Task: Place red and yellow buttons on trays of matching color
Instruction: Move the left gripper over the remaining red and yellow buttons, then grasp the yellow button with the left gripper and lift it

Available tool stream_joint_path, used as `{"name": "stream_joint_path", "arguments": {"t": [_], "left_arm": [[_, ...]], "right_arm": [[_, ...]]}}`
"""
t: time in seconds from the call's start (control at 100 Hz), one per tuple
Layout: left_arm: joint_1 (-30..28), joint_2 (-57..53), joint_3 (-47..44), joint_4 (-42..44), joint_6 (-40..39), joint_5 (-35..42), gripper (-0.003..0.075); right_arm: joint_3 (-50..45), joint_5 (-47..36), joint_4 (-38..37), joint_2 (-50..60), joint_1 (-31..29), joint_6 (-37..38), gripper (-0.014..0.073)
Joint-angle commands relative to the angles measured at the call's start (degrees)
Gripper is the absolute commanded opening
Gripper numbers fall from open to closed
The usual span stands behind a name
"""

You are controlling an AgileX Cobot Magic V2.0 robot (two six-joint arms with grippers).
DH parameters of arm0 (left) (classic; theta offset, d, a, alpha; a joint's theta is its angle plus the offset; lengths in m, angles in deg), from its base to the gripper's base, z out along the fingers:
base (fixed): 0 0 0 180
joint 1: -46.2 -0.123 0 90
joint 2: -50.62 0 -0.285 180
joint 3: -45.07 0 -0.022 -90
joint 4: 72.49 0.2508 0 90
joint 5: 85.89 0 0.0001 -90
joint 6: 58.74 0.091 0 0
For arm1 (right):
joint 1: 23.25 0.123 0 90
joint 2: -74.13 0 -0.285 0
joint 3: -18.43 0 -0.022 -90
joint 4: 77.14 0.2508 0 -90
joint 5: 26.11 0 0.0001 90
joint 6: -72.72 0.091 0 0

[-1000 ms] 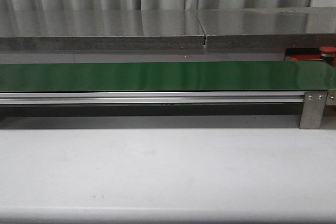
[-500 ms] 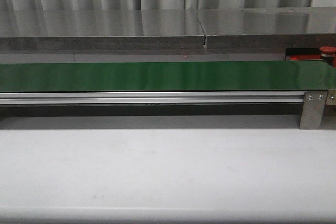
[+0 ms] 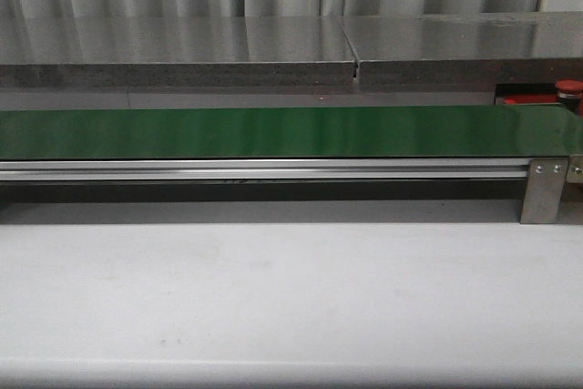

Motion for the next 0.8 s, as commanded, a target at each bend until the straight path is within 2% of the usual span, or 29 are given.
{"name": "stream_joint_path", "arguments": {"t": [0.0,0.33,0.79], "left_arm": [[-1.14,3.46,5.91,-1.13,-0.63,1.49,0.0618],[-2.24,20.09,19.58,-2.00,-0.63,-0.20,0.0618],[-2.24,31.18,27.03,-2.09,-0.63,1.04,0.0618]], "right_arm": [[1.43,-2.50,1.02,0.07,-0.01,-0.54,-0.0118],[1.43,-2.50,1.02,0.07,-0.01,-0.54,-0.0118],[1.43,-2.50,1.02,0.07,-0.01,-0.54,-0.0118]]}}
